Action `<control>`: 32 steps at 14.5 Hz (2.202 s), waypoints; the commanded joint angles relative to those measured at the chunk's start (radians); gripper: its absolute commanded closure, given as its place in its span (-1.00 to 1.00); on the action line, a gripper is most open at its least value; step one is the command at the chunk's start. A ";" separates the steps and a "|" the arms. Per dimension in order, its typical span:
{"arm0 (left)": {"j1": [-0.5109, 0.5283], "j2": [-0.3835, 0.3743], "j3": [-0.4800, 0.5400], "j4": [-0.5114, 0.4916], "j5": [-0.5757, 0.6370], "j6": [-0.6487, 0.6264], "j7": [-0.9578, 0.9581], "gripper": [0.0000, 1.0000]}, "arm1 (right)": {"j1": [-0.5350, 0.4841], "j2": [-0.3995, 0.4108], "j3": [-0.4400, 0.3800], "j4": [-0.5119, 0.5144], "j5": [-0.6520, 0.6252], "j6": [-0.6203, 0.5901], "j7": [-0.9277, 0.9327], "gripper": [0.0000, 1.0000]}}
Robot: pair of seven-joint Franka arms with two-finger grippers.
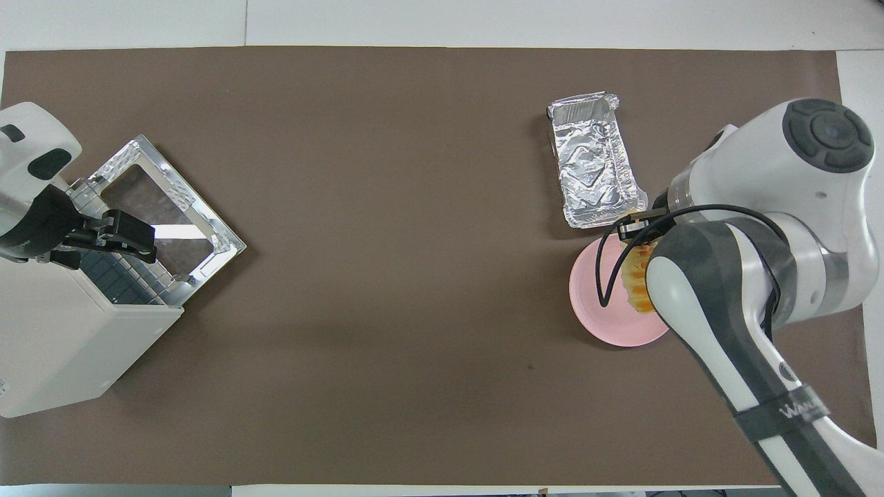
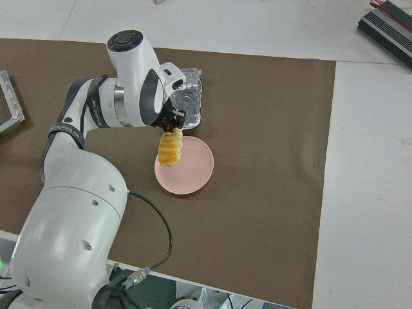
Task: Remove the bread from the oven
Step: 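Set the empty tray down and withdraw the right gripper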
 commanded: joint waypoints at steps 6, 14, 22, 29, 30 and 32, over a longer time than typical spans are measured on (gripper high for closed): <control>0.009 -0.020 -0.003 -0.016 0.016 0.011 0.010 -1.00 | 0.004 -0.085 0.009 -0.378 0.011 0.437 -0.005 1.00; 0.009 -0.022 -0.003 -0.016 0.016 0.009 0.010 -1.00 | 0.011 -0.073 0.011 -0.381 0.011 0.442 0.007 -0.99; 0.009 -0.022 -0.003 -0.016 0.016 0.006 0.010 -1.00 | -0.004 -0.070 0.009 -0.171 0.009 0.149 -0.007 -1.00; 0.009 -0.022 -0.003 -0.016 0.016 0.006 0.010 -1.00 | -0.108 -0.070 0.006 0.126 -0.001 -0.143 -0.195 -1.00; 0.009 -0.022 -0.003 -0.016 0.016 0.005 0.010 -1.00 | -0.130 -0.068 0.006 0.169 -0.001 -0.181 -0.232 -1.00; 0.009 -0.022 -0.003 -0.016 0.016 0.003 0.010 -1.00 | -0.160 -0.067 0.005 0.267 -0.009 -0.312 -0.282 -1.00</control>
